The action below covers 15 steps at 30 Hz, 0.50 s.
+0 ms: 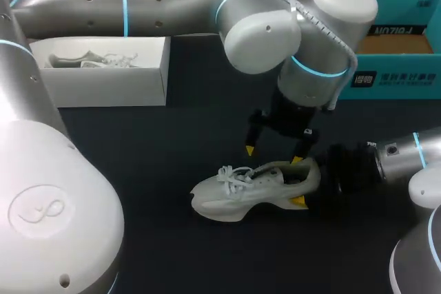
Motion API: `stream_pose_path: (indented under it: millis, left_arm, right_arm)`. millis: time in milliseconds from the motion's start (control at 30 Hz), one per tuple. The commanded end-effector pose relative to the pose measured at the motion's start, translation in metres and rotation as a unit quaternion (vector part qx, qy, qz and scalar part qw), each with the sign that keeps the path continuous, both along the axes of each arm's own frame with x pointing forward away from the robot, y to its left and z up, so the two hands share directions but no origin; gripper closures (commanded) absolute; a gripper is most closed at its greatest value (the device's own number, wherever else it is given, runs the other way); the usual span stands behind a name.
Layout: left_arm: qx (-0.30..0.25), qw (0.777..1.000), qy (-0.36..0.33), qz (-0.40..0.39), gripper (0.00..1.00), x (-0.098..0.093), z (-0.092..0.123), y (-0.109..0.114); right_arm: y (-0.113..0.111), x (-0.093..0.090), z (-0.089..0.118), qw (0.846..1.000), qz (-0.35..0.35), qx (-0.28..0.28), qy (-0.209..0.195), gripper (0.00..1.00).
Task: Take the shoe out of the shoebox, open the shoe tongue, remove and reinsert the insole, then place the shoe into the shoebox
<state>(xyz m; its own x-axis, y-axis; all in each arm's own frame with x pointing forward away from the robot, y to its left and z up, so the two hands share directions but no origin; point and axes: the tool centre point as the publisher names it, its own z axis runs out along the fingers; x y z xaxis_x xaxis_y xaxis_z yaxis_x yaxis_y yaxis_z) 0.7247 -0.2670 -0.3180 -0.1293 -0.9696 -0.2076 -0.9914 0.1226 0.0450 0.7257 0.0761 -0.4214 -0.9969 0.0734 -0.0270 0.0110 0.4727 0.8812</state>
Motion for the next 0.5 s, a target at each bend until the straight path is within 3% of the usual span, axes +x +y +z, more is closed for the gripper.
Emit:
stream_pose_path:
  millis: [33,500]
  left_arm:
    - [0.013,1.000,0.003,-0.003,0.00,0.001,-0.008,-0.011]
    - [0.039,0.999,0.008,-0.020,0.00,-0.002,-0.030,-0.013]
  right_arm:
    - [0.001,0.000,0.000,1.000,-0.001,-0.002,-0.001,1.00]
    - [0.001,0.000,0.000,1.000,-0.001,-0.002,-0.001,1.00]
